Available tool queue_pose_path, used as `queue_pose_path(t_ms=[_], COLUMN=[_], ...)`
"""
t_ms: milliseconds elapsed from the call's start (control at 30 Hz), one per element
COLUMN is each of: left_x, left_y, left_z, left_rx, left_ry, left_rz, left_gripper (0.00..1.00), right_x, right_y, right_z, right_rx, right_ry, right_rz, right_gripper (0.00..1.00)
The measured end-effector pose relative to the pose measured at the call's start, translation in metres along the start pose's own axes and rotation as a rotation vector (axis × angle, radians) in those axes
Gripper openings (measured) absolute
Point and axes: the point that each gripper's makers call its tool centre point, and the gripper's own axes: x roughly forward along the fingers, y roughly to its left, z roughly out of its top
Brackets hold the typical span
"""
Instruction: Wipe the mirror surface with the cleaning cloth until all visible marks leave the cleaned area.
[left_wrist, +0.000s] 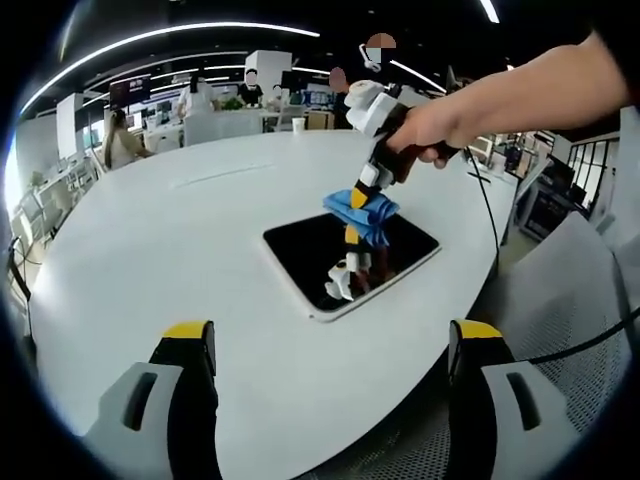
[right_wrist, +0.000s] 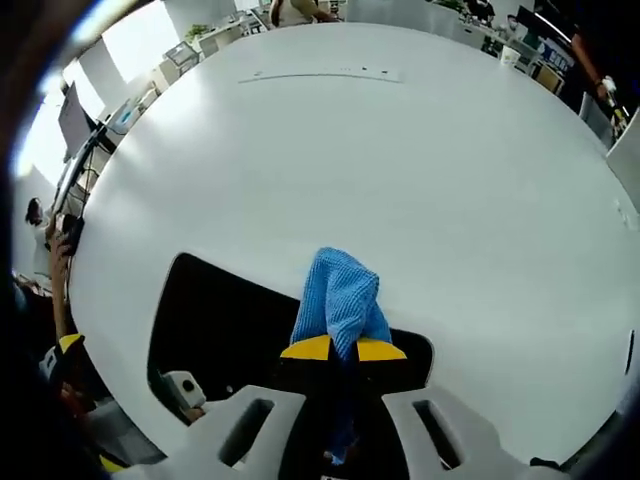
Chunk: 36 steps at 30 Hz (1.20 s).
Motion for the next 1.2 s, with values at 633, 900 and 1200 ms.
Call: queue_pose_path(t_ms=[633, 900, 1200], left_x=[0.0, 0.0, 0.0], left_y=[0.001, 0.0, 0.0], left_z=[0.001, 0.0, 0.0], left_rx=[-0.004, 0.004, 0.013], left_ry=[-0.005, -0.002, 0.001], left_rz=[0.003, 0.001, 0.0], left_gripper=[0.95, 0.95, 0.94], right_x=[-0.017, -0.026, -0.033], right_y=[0.012, 0.019, 0.027], right_z=[-0.04, -0.056, -0.073], right_rx=[0.068, 0.076, 0.064], right_ry=[-0.028, -0.047, -0.062], right_rz=[0.023, 0.032, 0.036], right_gripper=[0.0, 0.01, 0.01])
